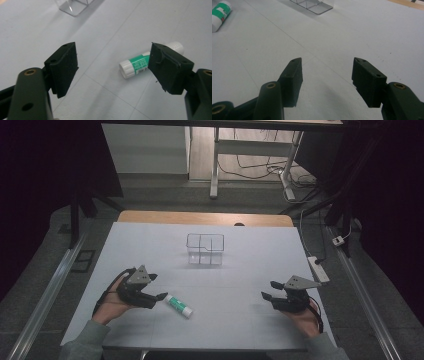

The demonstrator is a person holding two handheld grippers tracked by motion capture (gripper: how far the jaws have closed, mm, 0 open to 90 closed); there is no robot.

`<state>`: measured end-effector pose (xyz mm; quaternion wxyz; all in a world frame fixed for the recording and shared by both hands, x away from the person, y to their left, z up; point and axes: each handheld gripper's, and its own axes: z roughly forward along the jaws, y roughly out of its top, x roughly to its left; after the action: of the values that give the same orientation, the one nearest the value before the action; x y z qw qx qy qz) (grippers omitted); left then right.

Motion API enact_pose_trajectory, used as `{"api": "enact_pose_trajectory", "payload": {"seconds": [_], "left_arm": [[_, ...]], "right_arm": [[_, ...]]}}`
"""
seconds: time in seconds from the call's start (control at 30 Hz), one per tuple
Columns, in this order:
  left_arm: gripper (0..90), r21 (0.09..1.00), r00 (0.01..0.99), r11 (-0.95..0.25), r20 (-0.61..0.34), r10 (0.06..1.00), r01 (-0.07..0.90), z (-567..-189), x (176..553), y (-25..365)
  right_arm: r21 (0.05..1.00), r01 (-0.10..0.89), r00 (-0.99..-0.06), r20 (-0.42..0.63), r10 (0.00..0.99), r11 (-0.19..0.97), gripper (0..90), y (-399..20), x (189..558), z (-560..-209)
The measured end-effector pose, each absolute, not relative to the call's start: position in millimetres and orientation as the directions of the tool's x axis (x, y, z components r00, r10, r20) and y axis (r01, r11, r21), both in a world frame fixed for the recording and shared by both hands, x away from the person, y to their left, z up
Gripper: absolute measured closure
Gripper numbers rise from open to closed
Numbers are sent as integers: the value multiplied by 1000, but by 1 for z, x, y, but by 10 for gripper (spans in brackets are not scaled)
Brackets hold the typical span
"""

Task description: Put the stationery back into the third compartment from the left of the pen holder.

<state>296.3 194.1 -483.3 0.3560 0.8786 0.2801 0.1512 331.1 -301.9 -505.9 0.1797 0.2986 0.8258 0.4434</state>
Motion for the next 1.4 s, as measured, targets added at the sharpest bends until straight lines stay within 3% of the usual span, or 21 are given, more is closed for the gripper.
{"api": "enact_pose_trajectory", "payload": {"seconds": [0.27,0.73,1.4], "left_arm": [[232,686,842,-639,73,535,347,-481,301,186],[221,585,946,-785,90,311,203,-476,316,152],[194,462,996,-883,6,91,78,-482,331,118]], "right_arm": [[834,338,-754,-37,656,435,413,-302,331,-506],[827,340,-760,-39,649,447,412,-303,328,-507],[823,333,-767,-47,640,460,411,-301,327,-507]]}}
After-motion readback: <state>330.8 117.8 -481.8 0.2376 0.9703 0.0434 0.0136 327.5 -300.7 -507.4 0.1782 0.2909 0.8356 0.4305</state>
